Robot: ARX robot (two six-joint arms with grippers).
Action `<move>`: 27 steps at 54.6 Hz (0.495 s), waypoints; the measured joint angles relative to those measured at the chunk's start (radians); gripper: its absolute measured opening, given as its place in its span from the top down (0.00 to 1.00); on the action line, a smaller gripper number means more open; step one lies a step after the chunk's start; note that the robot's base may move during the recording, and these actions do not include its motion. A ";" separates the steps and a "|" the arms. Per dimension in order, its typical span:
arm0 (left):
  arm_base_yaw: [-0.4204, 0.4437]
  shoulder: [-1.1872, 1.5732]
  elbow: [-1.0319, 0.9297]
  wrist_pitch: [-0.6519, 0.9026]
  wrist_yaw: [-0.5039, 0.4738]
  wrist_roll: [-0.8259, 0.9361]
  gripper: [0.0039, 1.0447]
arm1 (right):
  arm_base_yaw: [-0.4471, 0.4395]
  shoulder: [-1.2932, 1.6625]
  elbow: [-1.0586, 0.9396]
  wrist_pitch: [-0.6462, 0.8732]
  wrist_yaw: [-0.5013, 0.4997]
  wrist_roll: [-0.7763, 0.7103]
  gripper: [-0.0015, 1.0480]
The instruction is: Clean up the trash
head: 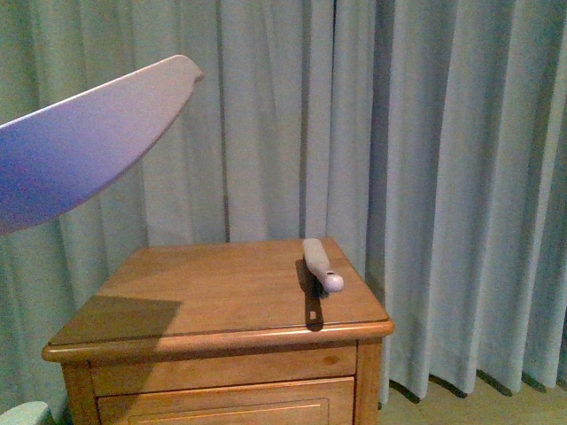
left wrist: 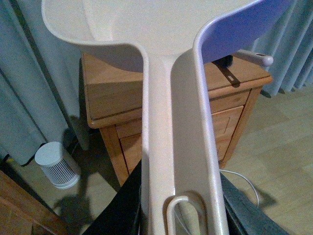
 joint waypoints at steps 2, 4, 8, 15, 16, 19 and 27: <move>0.000 0.000 0.000 0.000 0.001 0.000 0.75 | 0.000 0.000 0.000 0.000 0.000 0.000 0.07; 0.000 0.000 0.000 0.000 0.002 0.000 0.75 | 0.000 0.000 0.000 0.000 0.000 0.000 0.07; 0.000 0.000 0.000 0.000 0.002 0.000 0.75 | 0.000 0.000 0.000 0.000 0.000 0.000 0.07; 0.000 0.000 0.000 0.000 0.002 0.000 0.75 | 0.000 0.000 0.000 0.000 0.000 0.000 0.07; 0.000 0.000 0.000 0.000 0.002 0.000 0.75 | 0.000 0.000 0.000 0.000 0.000 0.000 0.07; 0.000 0.000 0.000 0.000 0.002 0.000 0.75 | 0.000 0.000 0.000 0.000 0.000 0.000 0.07; 0.000 0.000 0.000 0.000 0.002 0.000 0.75 | 0.028 0.023 0.002 -0.004 0.110 0.022 0.07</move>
